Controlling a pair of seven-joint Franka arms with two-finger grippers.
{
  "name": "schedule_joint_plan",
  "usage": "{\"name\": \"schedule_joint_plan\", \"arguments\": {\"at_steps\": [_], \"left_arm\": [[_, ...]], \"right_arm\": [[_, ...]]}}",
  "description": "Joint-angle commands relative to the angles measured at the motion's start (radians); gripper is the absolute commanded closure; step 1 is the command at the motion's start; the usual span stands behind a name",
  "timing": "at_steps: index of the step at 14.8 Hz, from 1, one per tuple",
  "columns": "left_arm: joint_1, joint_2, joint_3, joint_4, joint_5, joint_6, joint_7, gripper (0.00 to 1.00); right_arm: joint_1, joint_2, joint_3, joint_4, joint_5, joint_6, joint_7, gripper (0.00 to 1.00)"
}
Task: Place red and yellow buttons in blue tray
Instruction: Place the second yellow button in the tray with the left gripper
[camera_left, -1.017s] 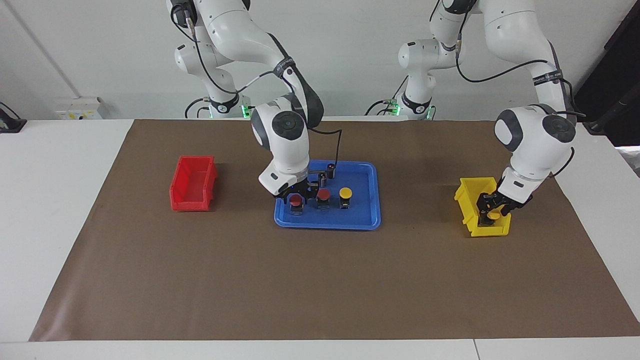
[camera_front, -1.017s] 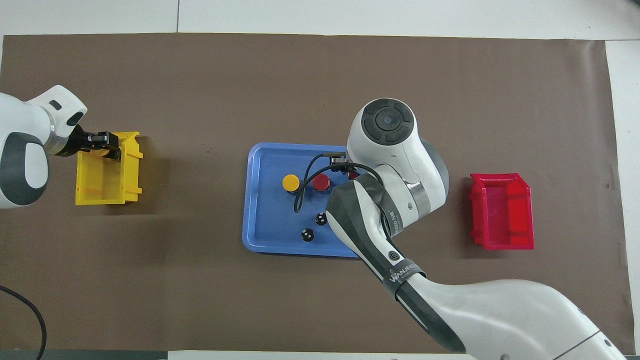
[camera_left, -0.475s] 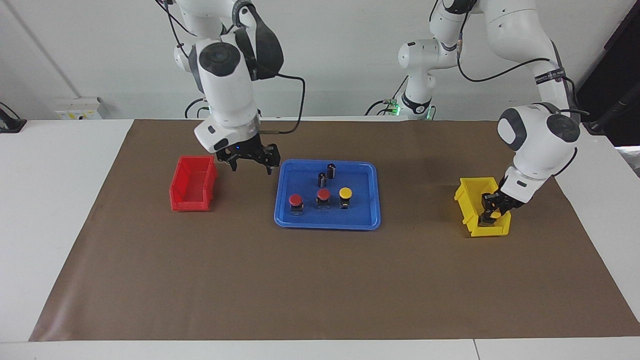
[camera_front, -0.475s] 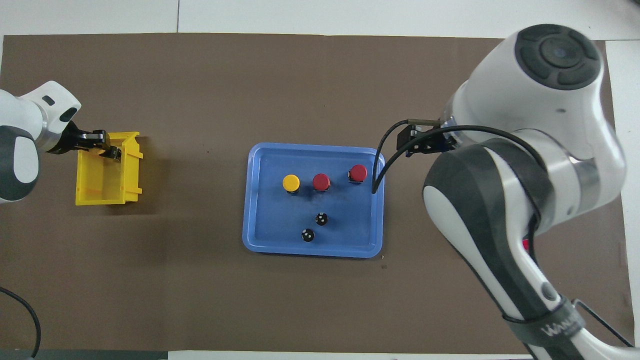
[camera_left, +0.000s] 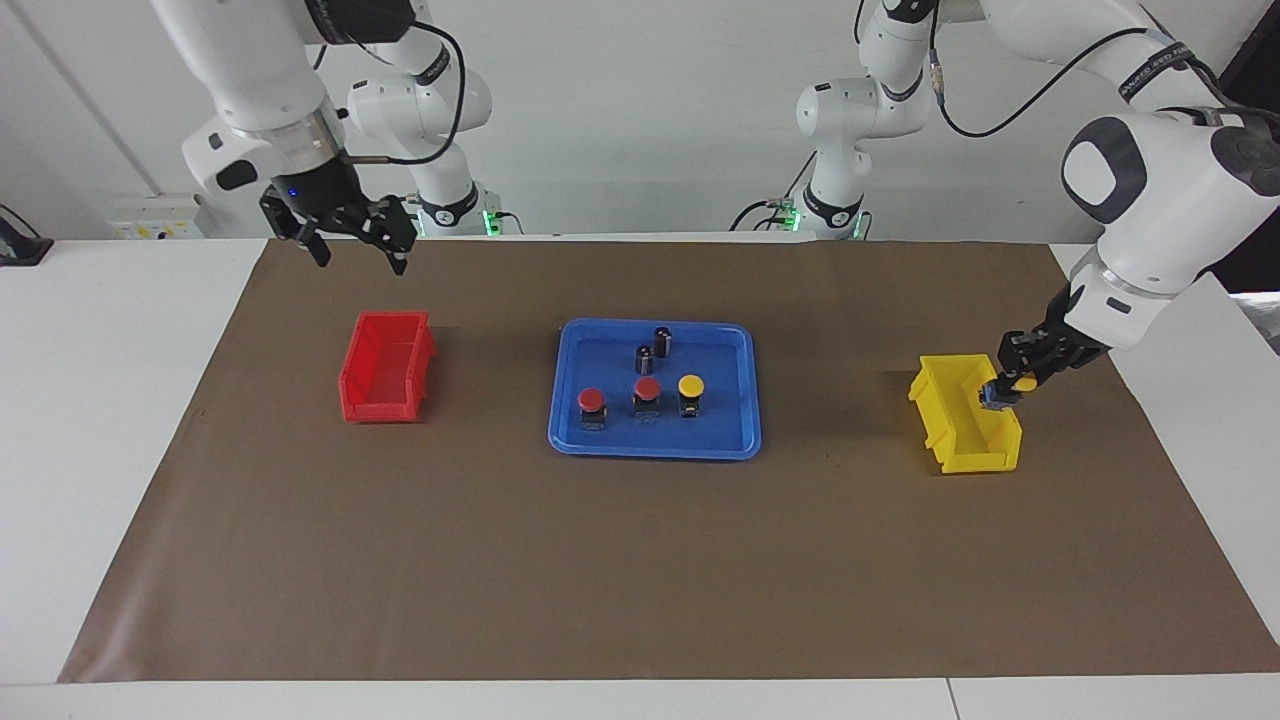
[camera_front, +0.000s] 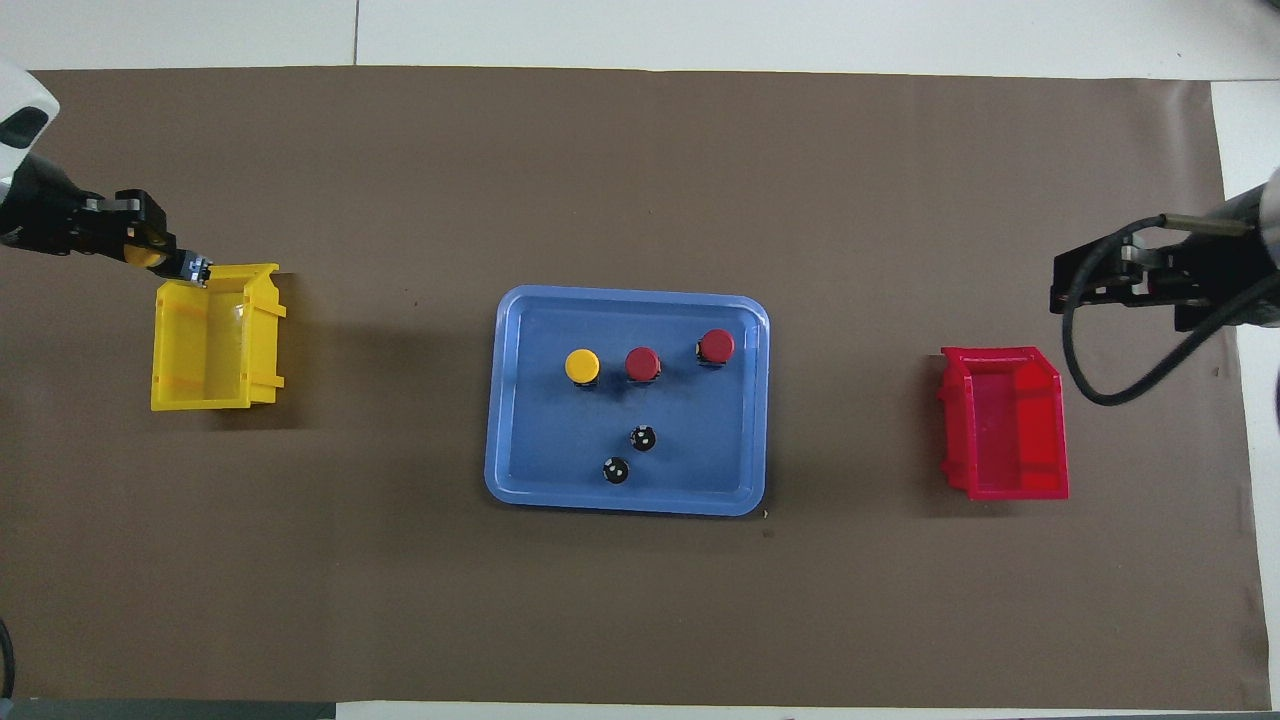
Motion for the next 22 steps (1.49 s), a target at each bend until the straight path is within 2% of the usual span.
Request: {"name": "schedule_joint_plan", "arguments": {"at_steps": [1,3,7,9,14,18,19,20,21,22], "left_arm": [[-0.173,-0.017,0.006,-0.092,-0.005,0.091,-0.209,0.98],[-0.298,-0.01,0.006,-0.131,-0.005,0.166,-0.36,0.98],[-0.428,0.039,0.005,-0.197,-0.011,0.303,-0.465,0.98],[-0.449,0.044,0.005,-0.244,-0.011,0.364,-0.479,0.98],[-0.498,0.033,0.005,-0.338,-0.011,0.407,-0.482,0.98],[-0.499,0.041,0.005,-0.369,-0.011,0.453,-0.483,0.98],[-0.499,0.041,0.005,-0.37,-0.011,0.453,-0.48,0.95],[-0.498,0.041,0.005,-0.369,-0.011,0.45,-0.48,0.79],[-0.499,0.041,0.006,-0.363,-0.011,0.441,-0.483,0.49],[-0.501,0.041,0.008,-0.36,-0.011,0.43,-0.488,0.36]], "right_arm": [[-0.039,0.023,0.011,0.027,-0.048,-0.03,-0.068,0.0],[-0.076,0.016,0.011,0.017,-0.048,-0.048,-0.072,0.0],[-0.099,-0.018,0.011,-0.045,-0.038,-0.052,-0.104,0.0],[-0.107,-0.017,0.011,-0.04,-0.038,-0.052,-0.111,0.0],[-0.142,-0.018,0.023,-0.04,-0.036,-0.068,-0.168,0.0],[-0.147,-0.017,0.023,-0.033,-0.036,-0.072,-0.168,0.0],[-0.148,-0.015,0.022,-0.03,-0.036,-0.062,-0.17,0.0],[-0.148,-0.015,0.02,-0.03,-0.036,-0.061,-0.171,0.0],[-0.148,-0.01,0.019,-0.03,-0.036,-0.056,-0.171,0.0],[-0.148,-0.01,0.017,-0.028,-0.034,-0.058,-0.173,0.0]]}}
